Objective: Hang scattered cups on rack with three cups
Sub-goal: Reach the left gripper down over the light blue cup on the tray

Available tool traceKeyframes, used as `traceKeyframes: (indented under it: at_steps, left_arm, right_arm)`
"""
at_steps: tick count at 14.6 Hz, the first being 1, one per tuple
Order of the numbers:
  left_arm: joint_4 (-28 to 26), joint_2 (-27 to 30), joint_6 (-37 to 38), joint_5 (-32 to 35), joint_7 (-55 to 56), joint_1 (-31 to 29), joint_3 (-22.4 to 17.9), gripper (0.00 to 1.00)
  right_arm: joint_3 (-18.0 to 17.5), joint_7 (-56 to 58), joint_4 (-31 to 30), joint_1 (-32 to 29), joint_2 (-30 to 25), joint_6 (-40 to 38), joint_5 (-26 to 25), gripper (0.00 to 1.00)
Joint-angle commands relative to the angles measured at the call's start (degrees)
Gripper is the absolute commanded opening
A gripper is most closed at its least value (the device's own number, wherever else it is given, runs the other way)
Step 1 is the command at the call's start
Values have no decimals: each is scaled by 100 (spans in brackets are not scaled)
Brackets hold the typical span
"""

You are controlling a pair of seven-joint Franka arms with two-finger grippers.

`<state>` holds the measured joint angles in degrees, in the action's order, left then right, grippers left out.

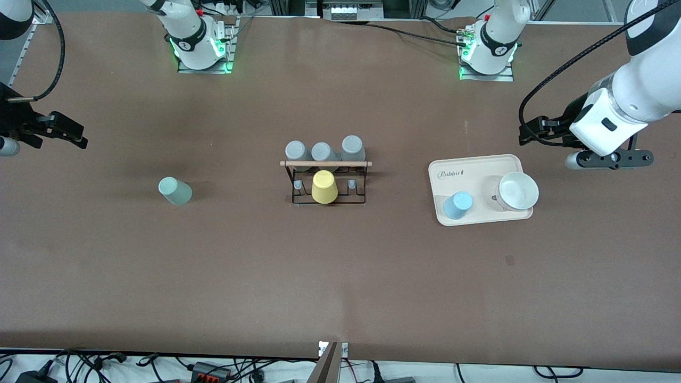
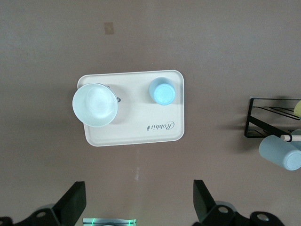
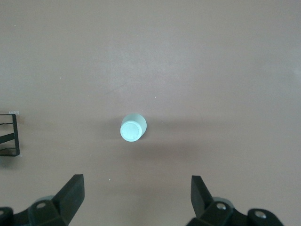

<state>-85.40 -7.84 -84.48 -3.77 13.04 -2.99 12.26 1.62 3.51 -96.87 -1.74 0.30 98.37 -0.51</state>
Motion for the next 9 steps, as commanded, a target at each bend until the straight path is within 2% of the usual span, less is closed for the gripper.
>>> traceKeyframes:
  at_steps: [1, 9]
  left_arm:
    - [32, -7, -7, -132, -117, -53, 22, 100]
    - [41, -235, 63, -220, -108, -53, 5, 100]
  right_arm:
    - [-66, -25, -42, -72, -152, -72, 24, 100]
    - [-74, -61, -16, -63, -144, -73, 24, 100]
